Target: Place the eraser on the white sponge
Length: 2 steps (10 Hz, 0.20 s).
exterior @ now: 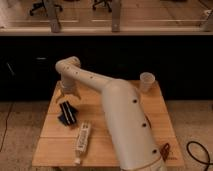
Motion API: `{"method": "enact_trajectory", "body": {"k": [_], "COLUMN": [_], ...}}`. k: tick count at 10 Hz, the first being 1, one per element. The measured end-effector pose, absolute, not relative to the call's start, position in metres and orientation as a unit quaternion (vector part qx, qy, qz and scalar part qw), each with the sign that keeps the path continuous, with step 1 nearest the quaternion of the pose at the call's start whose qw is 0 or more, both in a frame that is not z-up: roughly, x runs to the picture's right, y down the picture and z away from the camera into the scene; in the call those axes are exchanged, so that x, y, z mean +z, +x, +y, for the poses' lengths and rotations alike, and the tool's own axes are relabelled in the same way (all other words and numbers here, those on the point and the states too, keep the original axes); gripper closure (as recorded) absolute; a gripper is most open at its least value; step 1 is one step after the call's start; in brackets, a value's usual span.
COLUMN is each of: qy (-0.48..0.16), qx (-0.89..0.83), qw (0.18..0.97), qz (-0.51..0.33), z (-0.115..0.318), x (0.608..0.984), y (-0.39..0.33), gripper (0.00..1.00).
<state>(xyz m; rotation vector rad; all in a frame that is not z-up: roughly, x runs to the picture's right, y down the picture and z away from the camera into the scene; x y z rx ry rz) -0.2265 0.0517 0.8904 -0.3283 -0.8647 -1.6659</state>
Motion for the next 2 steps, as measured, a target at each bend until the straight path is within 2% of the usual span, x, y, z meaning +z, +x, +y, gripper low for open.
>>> {"method": "enact_trajectory", "body": {"k": [2], "qy": [-0.134], "qx": [-0.703], "qw": [0.598], "qz": [-0.360], "z": [0.0432], "x": [0.8894], "y": [-0.2169], "gripper": [0.20]}}
